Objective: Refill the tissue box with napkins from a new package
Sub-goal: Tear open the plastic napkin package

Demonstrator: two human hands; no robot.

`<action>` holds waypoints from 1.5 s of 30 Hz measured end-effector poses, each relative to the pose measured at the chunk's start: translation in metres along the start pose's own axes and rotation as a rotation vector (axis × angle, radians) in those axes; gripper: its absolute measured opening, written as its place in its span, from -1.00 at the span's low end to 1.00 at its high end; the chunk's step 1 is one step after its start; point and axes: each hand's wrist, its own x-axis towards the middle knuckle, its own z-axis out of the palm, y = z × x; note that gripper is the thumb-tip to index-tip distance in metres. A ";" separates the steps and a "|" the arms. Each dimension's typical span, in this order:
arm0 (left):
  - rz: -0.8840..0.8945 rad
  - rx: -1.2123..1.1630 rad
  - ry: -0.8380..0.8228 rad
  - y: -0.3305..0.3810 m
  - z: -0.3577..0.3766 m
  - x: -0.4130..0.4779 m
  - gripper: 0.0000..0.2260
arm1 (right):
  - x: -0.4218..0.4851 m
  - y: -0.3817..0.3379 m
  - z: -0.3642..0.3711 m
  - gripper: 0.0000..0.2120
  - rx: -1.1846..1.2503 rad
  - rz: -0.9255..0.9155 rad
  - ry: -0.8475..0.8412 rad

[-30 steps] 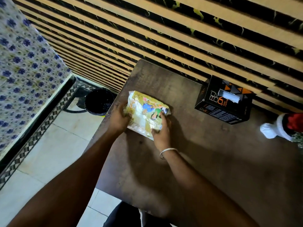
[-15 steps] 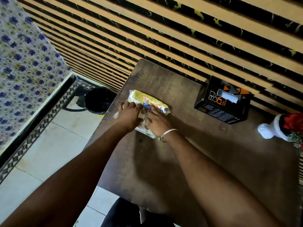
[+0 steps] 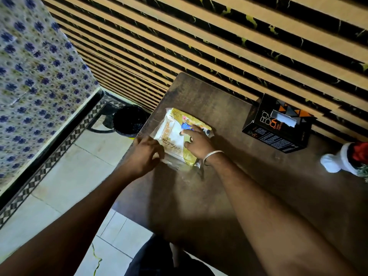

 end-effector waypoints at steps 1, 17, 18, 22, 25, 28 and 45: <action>0.011 0.025 -0.002 -0.001 0.001 -0.009 -0.85 | -0.005 0.000 0.003 -0.64 -0.025 -0.055 0.061; -0.147 -0.087 0.414 0.023 0.035 -0.061 -0.93 | -0.066 -0.017 0.026 -0.96 0.250 -0.211 -0.021; -0.103 -0.102 0.411 0.027 0.039 -0.062 -0.92 | -0.064 -0.016 0.025 -0.95 0.317 -0.169 -0.034; -0.014 0.054 0.200 0.037 0.055 -0.063 -0.63 | -0.062 -0.010 0.014 -0.84 0.442 -0.131 -0.021; -0.107 0.181 0.002 0.043 0.058 -0.059 -0.56 | -0.063 -0.010 0.007 -0.94 0.483 -0.155 -0.025; -0.237 -0.070 0.125 0.052 0.056 -0.054 -0.70 | -0.063 -0.012 0.004 -0.89 0.498 -0.146 -0.036; -1.105 -1.255 -0.002 0.097 0.055 -0.040 -0.79 | -0.082 -0.018 0.014 -0.73 0.078 -0.361 0.242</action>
